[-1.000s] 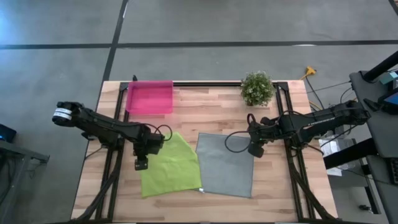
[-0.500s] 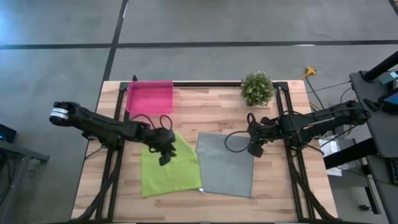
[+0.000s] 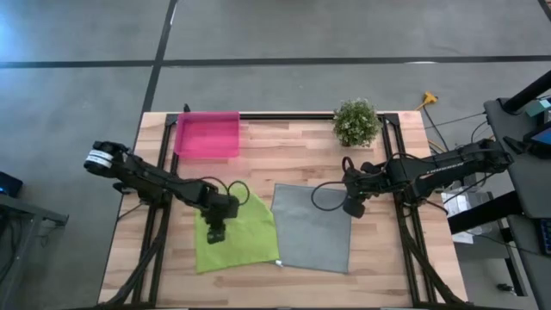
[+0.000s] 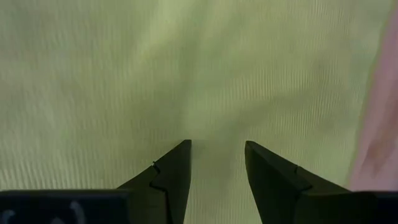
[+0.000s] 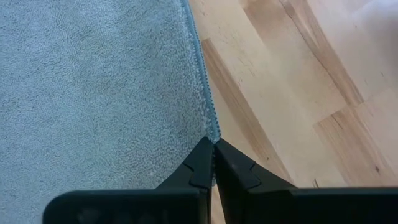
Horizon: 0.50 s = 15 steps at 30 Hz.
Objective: Roll microfiber towels into tight, uniform cylinder then place into a basket
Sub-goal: Roll the blue microfiber cloth
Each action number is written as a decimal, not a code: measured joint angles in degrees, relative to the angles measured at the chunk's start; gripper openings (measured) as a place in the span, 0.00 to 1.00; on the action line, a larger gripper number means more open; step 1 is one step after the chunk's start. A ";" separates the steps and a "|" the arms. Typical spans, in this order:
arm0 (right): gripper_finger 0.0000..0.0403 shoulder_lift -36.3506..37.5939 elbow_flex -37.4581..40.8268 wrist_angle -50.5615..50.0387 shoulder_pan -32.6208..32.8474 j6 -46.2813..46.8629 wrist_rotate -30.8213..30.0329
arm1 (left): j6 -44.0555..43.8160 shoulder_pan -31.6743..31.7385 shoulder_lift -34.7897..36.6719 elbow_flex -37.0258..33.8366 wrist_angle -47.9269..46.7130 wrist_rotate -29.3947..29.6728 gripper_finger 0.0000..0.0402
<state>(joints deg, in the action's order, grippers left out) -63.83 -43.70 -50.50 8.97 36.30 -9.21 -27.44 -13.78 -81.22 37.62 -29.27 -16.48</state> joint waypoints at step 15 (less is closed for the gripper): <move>0.02 0.00 0.87 -0.07 0.00 -0.38 0.00 | -1.88 -6.91 6.51 1.61 -11.23 5.86 0.33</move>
<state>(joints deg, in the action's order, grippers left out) -63.83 -42.83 -50.57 8.97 35.92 -9.21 -29.32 -20.69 -74.71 39.22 -40.50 -10.62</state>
